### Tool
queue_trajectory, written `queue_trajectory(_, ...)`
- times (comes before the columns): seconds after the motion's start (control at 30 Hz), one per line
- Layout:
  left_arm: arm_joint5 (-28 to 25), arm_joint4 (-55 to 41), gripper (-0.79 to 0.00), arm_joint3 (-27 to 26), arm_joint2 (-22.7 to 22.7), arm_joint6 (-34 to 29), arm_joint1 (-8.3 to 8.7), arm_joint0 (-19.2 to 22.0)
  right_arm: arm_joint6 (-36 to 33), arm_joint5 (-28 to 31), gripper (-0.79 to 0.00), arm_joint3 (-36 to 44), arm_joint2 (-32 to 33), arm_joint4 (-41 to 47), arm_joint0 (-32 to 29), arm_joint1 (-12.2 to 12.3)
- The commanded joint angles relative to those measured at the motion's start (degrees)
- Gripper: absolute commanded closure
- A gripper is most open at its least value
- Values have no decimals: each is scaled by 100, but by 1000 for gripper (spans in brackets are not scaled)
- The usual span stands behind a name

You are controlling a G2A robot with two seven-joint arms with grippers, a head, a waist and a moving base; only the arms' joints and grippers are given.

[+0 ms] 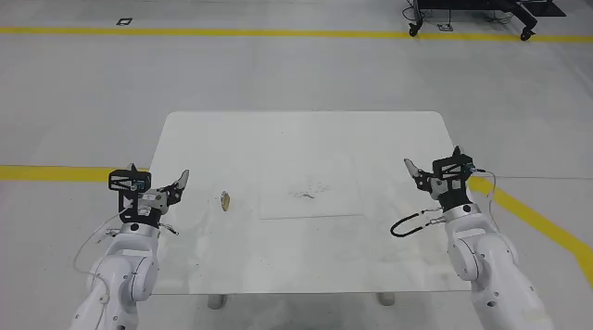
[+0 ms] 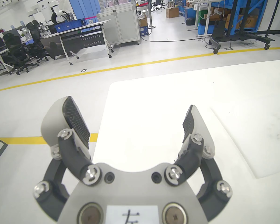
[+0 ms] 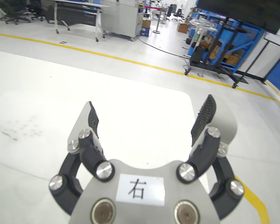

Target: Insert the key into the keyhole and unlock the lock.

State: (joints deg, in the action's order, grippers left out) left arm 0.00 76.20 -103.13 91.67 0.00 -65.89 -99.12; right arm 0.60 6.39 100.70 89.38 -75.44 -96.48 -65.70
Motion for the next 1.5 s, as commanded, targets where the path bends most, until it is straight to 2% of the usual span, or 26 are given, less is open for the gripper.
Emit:
queue_trajectory(0.0,0,0,-785,0,0,0,0,0,-151,800,-785,-284,-156,99,290,4)
queue_trajectory(0.13,0,0,-785,0,0,0,0,0,-507,1775,-785,-822,-650,210,985,-10)
queue_trajectory(0.2,0,0,-785,0,0,0,0,0,-720,2069,-785,-1109,-968,252,1313,-41)
queue_trajectory(0.43,0,0,-785,0,0,0,0,0,-862,3595,-785,-2273,-1983,1055,2387,-196)
queue_trajectory(0.83,0,0,-785,0,0,0,0,0,-846,3671,-785,-2330,-2016,1095,2429,-203)
queue_trajectory(0.9,0,0,-785,0,0,0,0,0,-845,4003,-785,-2343,-2114,1143,2458,-205)
queue_trajectory(1.1,0,0,-785,0,0,0,0,0,-1281,5161,-785,-3317,-2808,941,3377,-302)
queue_trajectory(1.2,0,0,-785,0,0,0,0,0,-1440,5161,-785,-3690,-3341,760,3816,-389)
queue_trajectory(1.23,0,0,-785,0,0,0,0,0,-1455,5161,-733,-3870,-3502,737,3985,-424)
queue_trajectory(1.3,0,0,-785,0,0,0,0,0,-1468,5161,-391,-4024,-3689,651,4163,-469)
queue_trajectory(1.4,0,0,-785,0,0,0,0,0,-1426,5106,-336,-4223,-3948,383,4394,-538)
queue_trajectory(1.47,0,0,-785,0,0,0,0,0,-1447,4863,-339,-4360,-4092,227,4498,-596)
